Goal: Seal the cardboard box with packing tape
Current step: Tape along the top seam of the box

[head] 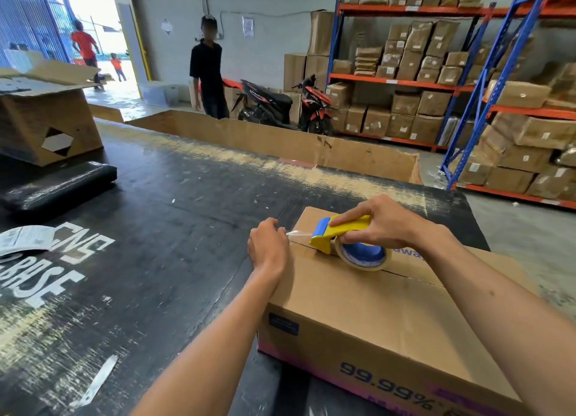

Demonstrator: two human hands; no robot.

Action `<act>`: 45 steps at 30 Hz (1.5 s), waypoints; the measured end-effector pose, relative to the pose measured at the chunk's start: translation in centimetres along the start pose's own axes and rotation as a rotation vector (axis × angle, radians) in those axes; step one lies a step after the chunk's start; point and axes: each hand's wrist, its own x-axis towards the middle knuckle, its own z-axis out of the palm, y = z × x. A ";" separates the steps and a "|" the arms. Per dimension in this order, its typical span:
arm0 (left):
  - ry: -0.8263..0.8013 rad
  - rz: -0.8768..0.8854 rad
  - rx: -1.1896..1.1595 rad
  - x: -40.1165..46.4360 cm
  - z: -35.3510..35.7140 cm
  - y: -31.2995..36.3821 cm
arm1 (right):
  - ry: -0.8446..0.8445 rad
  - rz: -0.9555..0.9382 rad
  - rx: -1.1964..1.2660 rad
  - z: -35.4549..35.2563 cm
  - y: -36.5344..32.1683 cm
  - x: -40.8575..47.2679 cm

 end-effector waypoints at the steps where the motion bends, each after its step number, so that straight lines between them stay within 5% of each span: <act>1: -0.019 -0.008 0.017 0.0 0.0 -0.1 | 0.002 0.002 0.001 0.0 0.0 0.1; 11: -0.293 0.045 0.475 0.5 -0.7 -0.4 | -0.001 0.005 -0.016 0.2 0.4 0.7; 17: -0.379 0.462 0.359 0.7 -2.2 -1.2 | -0.013 0.004 0.007 0.1 0.6 0.8; 23: -0.749 0.476 0.376 -0.5 -1.1 -1.0 | -0.028 -0.009 -0.004 0.1 0.5 0.9; 37: -0.802 0.482 0.575 -0.7 -1.9 -0.5 | -0.156 0.091 -0.139 -3.7 2.8 -5.4; 45: -0.706 0.710 0.730 -0.7 -1.5 -0.2 | -0.168 0.088 -0.254 -3.4 1.9 -5.9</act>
